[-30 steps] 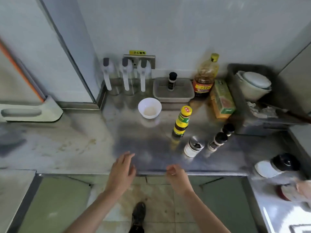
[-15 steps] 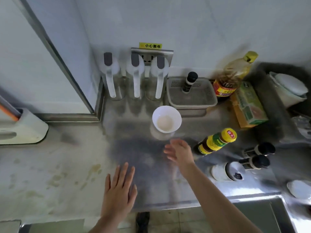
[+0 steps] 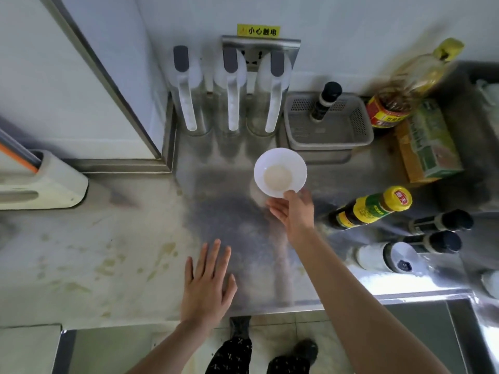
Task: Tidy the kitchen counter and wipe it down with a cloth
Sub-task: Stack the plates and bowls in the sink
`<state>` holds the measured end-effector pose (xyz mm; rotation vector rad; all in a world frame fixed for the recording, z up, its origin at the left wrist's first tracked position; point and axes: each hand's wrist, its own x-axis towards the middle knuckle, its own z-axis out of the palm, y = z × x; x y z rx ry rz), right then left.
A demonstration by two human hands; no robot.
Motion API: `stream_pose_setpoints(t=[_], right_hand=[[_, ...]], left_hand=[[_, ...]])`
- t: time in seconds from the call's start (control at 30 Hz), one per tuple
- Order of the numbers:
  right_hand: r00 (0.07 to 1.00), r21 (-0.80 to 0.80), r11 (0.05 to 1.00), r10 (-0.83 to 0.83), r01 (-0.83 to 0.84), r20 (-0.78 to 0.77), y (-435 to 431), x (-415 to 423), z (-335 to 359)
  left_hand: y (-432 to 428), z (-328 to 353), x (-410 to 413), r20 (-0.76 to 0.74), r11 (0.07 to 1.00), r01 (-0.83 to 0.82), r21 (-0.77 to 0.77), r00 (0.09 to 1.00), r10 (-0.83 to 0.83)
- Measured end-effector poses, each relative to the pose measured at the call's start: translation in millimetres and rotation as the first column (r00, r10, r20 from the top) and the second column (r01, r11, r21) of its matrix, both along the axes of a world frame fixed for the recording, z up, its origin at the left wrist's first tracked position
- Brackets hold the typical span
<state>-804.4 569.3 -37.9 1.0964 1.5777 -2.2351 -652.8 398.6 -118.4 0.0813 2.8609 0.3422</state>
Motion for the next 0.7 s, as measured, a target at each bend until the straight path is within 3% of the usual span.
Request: stream_pose_setpoints(t=[0.23, 0.33, 0.37, 0.4, 0.47, 0.5, 0.7], right_hand=[[0.999, -0.042, 0.998, 0.042, -0.042, 0.011, 24.0, 80.1, 8.1], [0.995, -0.005, 0.995, 0.095, -0.095, 0.032, 43.2, 118.2, 12.4], [0.991, 0.021, 0.992, 0.127, -0.128, 0.038, 51.6, 130.6, 15.7], [0.986, 0.049, 0.986, 0.160, -0.162, 0.044, 60.5, 142.9, 20.7], [0.976, 0.090, 0.973, 0.211, -0.214, 0.045, 79.9, 167.3, 33.9], [0.974, 0.099, 0.969, 0.222, -0.224, 0.039, 90.0, 179.7, 39.8], [0.995, 0.084, 0.991, 0.100, -0.099, -0.005, 150.4, 253.3, 71.6]], left_hand=[[0.5, 3.3, -1.5, 0.011, 1.000, -0.010, 0.014, 1.000, 0.010], [12.1, 18.1, -5.5, -0.062, 0.979, -0.102, 0.175, 0.992, 0.114], [21.0, 27.5, -7.9, -0.076, 0.937, -0.154, 0.314, 0.980, 0.186], [32.5, 42.3, -10.4, -0.023, 0.833, -0.229, 0.503, 0.960, 0.279], [61.2, 77.0, -15.2, 0.289, 0.487, -0.415, 0.769, 0.904, 0.314], [75.7, 92.4, -16.5, 0.400, 0.392, -0.465, 0.794, 0.885, 0.239], [146.7, 127.7, 3.4, 0.597, 0.354, -0.526, 0.773, 0.792, -0.129]])
